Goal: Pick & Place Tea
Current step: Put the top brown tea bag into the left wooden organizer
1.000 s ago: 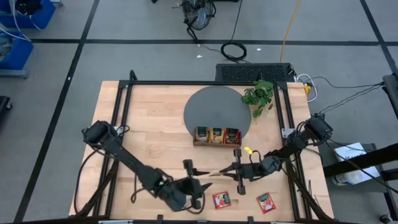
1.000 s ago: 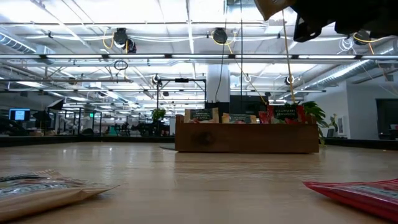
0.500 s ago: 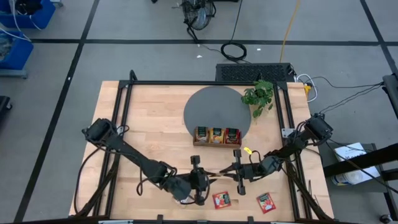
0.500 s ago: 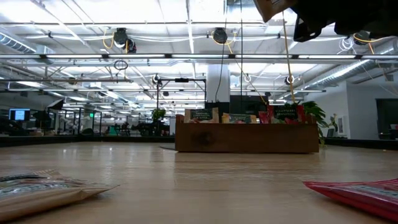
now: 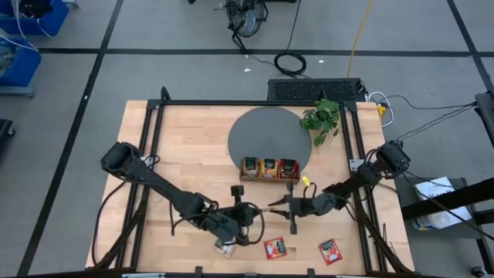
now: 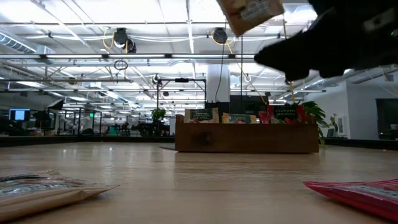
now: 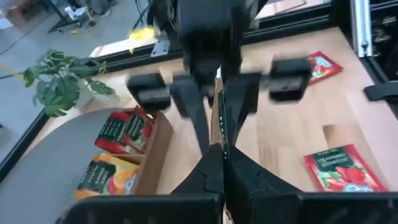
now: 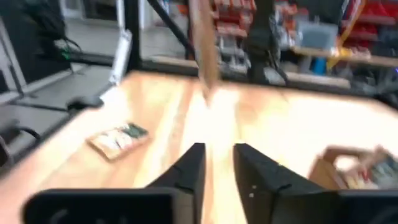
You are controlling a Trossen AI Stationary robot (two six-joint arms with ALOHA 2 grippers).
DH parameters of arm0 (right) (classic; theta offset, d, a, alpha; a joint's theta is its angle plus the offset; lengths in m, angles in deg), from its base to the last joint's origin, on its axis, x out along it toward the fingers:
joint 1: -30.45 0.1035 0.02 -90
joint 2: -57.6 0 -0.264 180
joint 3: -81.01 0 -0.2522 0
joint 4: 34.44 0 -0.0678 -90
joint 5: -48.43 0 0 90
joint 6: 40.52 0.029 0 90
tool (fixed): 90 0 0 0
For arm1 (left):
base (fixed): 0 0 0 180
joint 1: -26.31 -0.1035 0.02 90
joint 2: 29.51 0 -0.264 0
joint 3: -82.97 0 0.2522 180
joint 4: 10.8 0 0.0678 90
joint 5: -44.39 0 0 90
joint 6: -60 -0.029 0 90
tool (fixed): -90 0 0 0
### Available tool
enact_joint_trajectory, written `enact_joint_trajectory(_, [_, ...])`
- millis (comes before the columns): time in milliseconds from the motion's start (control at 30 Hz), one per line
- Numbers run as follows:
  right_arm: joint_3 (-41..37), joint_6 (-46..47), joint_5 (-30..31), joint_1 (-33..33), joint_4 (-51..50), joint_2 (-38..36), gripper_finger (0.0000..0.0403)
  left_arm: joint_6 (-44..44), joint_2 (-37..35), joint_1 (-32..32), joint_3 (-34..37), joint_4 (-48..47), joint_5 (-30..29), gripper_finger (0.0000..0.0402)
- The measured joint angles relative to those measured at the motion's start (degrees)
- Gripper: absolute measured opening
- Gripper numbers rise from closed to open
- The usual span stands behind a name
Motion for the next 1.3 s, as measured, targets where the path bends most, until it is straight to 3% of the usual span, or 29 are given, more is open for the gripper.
enact_joint_trajectory(200, [0.1,10.7,3.1,-1.9,-13.2,-0.2,0.0136,-0.2,-3.9,-2.6,-0.1,-10.2,2.8,0.0002])
enact_joint_trajectory(367, [0.1,18.3,2.8,-1.3,-17.4,-0.2,0.0164,-3.8,-6.4,-6.9,-0.1,-20.0,5.9,0.0002])
enact_joint_trajectory(600, [0.1,15.8,2.9,2.5,-17.0,-0.7,0.014,-11.8,-6.4,-15.5,0.5,-22.6,17.2,0.0001])
enact_joint_trajectory(733, [0.1,15.4,2.9,2.9,-17.1,-0.7,0.0115,-13.0,-6.4,-19.5,2.6,-22.6,19.2,0.0003])
enact_joint_trajectory(1000, [0.1,15.3,2.8,2.8,-17.6,-0.7,0.0081,-15.0,-6.3,-24.7,9.2,-12.6,25.3,0.0004])
enact_joint_trajectory(1300, [0.1,13.9,2.8,2.5,-17.5,-0.7,0.0073,-15.6,-4.6,-27.3,10.3,-14.0,27.4,0.0002])
